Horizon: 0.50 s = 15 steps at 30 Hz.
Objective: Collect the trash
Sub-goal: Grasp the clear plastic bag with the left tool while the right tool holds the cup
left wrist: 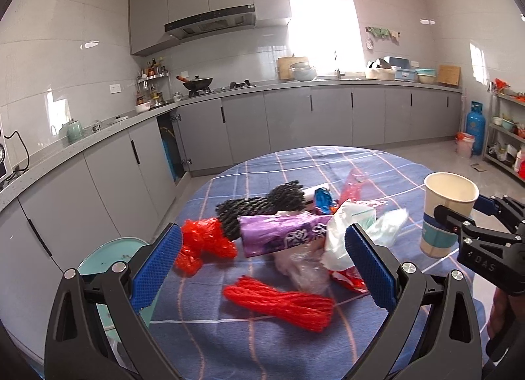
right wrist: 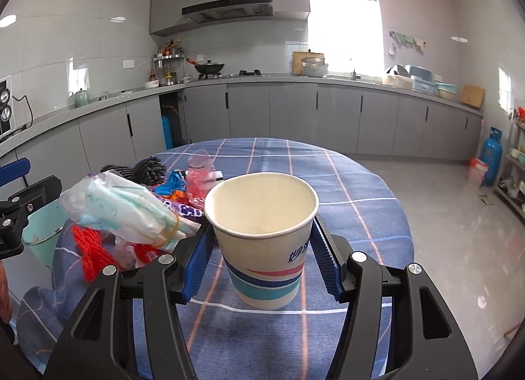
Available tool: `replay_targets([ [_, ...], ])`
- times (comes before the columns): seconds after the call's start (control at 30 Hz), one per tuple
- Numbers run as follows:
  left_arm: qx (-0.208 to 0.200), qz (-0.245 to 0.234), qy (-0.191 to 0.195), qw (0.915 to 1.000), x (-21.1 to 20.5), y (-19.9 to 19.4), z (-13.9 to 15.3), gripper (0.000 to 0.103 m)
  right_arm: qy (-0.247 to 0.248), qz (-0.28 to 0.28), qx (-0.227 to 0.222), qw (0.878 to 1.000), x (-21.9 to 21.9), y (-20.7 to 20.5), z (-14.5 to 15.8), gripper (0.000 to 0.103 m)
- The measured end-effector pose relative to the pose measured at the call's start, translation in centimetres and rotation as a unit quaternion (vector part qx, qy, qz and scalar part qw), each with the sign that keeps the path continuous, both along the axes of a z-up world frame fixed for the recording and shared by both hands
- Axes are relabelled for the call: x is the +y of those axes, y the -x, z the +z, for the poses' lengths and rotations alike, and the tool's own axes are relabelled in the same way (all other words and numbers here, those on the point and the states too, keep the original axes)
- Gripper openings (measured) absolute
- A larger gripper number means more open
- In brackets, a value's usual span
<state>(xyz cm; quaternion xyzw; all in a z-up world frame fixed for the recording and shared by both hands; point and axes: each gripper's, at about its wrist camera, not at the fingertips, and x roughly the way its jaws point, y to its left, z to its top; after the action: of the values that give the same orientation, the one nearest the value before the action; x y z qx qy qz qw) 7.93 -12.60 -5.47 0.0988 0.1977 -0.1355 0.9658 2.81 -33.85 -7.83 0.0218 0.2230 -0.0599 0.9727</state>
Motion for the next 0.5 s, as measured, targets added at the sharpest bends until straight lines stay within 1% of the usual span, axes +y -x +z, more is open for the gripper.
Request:
replay_targets([
  [0.13,-0.008,-0.003,0.001,1.0000,-0.4,0.6,0.4,0.098,-0.005,-0.003,0.000,1.000,-0.3,0.1,-0.3,0.059],
  [0.23,-0.010,-0.014,0.000,0.9999,-1.0,1.1,0.7,0.098,-0.007,-0.008,0.005,1.000,-0.9,0.3,-0.4,0.059],
  [0.37,-0.014,-0.026,-0.001,0.9996,-2.2,1.3,0.9,0.098,0.000,-0.019,0.004,1.000,-1.7,1.3,-0.6,0.059],
  [0.5,-0.009,-0.042,-0.010,0.9990,-4.7,1.0,0.6,0.098,-0.007,-0.030,0.004,1.000,-2.6,1.3,-0.9,0.059],
])
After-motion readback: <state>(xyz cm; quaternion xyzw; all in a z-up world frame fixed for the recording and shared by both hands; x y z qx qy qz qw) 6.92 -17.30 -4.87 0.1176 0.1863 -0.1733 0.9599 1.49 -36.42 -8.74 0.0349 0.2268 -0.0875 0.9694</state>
